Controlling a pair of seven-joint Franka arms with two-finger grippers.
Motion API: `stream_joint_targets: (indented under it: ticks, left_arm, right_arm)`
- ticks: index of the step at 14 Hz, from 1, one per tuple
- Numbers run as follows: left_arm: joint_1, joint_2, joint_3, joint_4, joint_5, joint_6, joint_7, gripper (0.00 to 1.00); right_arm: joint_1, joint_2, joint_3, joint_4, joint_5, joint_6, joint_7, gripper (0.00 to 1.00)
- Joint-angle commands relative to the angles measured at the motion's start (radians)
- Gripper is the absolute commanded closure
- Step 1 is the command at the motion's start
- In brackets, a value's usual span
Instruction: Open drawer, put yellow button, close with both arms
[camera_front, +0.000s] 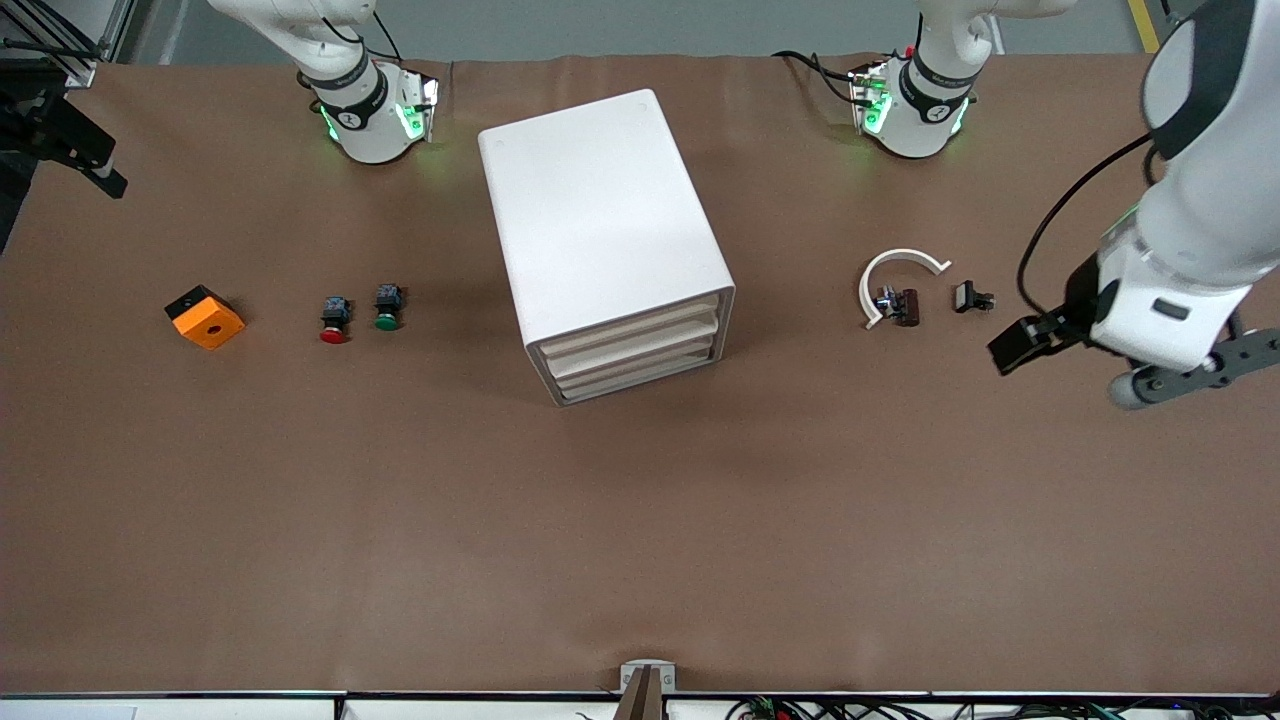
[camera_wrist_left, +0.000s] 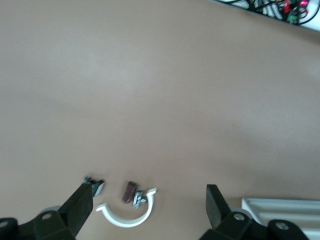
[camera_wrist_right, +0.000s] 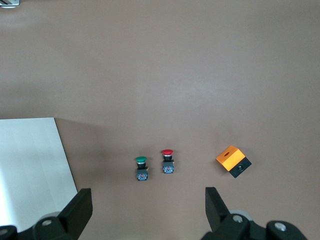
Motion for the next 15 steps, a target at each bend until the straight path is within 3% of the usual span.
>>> stream_joint_targets:
  ticks: [1,5,8,13,15]
  left_arm:
    - [0.043,-0.099,-0.008,-0.086,0.003,-0.023,0.093,0.0]
    - [0.084,-0.209,-0.008,-0.201,-0.003,-0.018,0.232,0.0]
    - [0.082,-0.336,0.001,-0.371,-0.009,0.025,0.246,0.0]
    - [0.085,-0.346,0.027,-0.364,-0.012,0.006,0.317,0.0]
    - [0.126,-0.346,0.027,-0.347,-0.073,-0.01,0.347,0.0]
  right_arm:
    - [-0.001,0.005,0.0,0.009,-0.001,-0.012,0.011,0.0]
    - [0.001,0.011,0.0,0.007,-0.01,-0.014,0.01,0.0]
    - [0.001,0.013,0.0,0.007,-0.01,-0.014,0.01,0.0]
    - [0.005,0.027,0.003,0.007,-0.01,-0.049,0.008,0.0]
    - [0.007,0.03,0.004,0.007,-0.01,-0.054,0.008,0.0]
